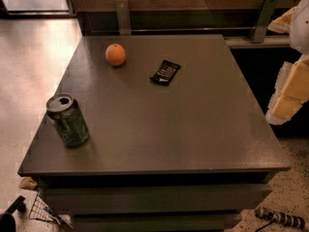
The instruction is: Knock green can over
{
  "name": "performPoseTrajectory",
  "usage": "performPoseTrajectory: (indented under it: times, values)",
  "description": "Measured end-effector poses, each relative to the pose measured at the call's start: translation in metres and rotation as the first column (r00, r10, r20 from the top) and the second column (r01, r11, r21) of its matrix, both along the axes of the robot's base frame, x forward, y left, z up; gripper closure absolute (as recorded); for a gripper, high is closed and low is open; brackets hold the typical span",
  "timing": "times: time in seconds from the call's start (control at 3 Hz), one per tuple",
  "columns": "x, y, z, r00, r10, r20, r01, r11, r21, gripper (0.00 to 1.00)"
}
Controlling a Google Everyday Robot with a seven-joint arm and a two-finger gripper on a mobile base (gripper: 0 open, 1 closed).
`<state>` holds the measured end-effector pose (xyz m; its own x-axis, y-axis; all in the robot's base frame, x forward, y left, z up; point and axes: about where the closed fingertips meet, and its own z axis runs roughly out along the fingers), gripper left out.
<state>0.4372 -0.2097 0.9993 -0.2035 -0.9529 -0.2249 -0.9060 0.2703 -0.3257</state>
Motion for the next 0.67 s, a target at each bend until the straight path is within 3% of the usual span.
performPoseTrajectory:
  times: [0.33, 0.67]
  values:
    - [0.000, 0.000, 0.000, 1.0000, 0.002, 0.001, -0.002, 1.000, 0.002, 0.00]
    - [-0.003, 0.019, -0.002, 0.9975, 0.068, 0.017, -0.069, 0.994, 0.089, 0.00]
